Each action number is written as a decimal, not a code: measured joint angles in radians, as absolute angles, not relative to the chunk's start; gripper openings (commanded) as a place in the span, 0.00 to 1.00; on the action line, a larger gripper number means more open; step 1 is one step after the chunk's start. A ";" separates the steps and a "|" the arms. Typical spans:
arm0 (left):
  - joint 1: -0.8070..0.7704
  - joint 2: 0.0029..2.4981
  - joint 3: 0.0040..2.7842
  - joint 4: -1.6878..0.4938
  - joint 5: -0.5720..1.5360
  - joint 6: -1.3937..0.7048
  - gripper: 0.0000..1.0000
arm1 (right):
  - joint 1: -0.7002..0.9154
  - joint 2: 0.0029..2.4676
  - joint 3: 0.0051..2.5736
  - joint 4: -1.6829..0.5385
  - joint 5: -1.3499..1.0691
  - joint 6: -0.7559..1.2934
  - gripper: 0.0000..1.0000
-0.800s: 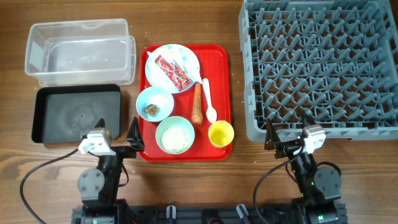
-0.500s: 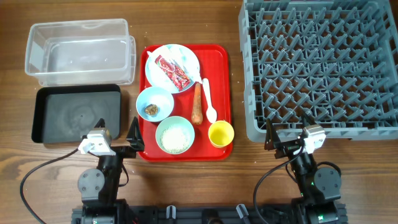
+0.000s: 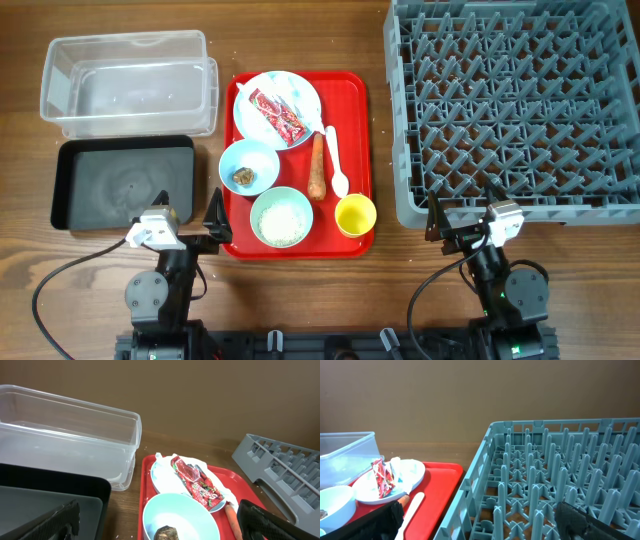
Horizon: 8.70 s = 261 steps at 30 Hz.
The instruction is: Sort waste into correct bins and load items into the dishwasher rack
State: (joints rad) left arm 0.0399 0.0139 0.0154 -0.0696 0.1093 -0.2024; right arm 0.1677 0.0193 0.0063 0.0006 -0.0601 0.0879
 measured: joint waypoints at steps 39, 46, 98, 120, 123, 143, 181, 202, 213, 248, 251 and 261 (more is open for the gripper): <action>0.040 0.014 0.015 -0.070 0.109 -0.202 1.00 | 0.168 0.019 0.006 0.001 -0.060 0.088 1.00; 0.040 0.014 0.015 -0.070 0.109 -0.203 1.00 | 0.168 0.019 0.006 0.001 -0.060 0.088 1.00; 0.040 0.014 0.015 -0.070 0.109 -0.202 1.00 | 0.168 0.019 0.006 0.001 -0.060 0.088 1.00; 0.040 0.033 0.052 -0.065 0.133 -0.226 1.00 | 0.168 0.019 0.007 0.131 -0.036 0.082 1.00; 0.040 0.228 0.320 -0.163 0.139 -0.231 1.00 | 0.168 0.028 0.054 0.110 -0.060 0.082 1.00; -0.197 1.908 1.908 -0.989 0.185 -0.200 0.97 | 0.168 1.193 1.170 -0.800 -0.088 0.017 1.00; 0.219 2.272 2.217 -1.009 -0.052 -0.628 1.00 | 0.168 1.214 1.170 -0.846 -0.097 0.034 1.00; 0.094 2.097 2.210 -1.153 0.187 -0.265 0.88 | 0.168 1.214 1.170 -0.846 -0.097 0.041 1.00; -0.411 2.141 2.075 -1.314 0.149 -0.025 0.77 | 0.168 1.214 1.170 -0.846 -0.097 0.041 1.00; -0.144 1.843 1.869 -1.554 -0.030 -0.400 0.04 | 0.168 1.214 1.170 -0.838 -0.097 0.063 1.00; 0.100 1.768 1.843 -1.559 0.114 -0.220 0.04 | 0.168 1.214 1.170 -0.830 -0.097 0.063 1.00; 0.754 1.774 1.263 -1.131 1.034 0.370 0.04 | 0.168 1.214 1.170 -0.826 -0.097 0.067 1.00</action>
State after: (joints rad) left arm 0.7544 1.7737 1.2633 -1.1305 1.0340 0.3698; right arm 0.1677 1.2140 1.1698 -0.8261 -0.0975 0.0669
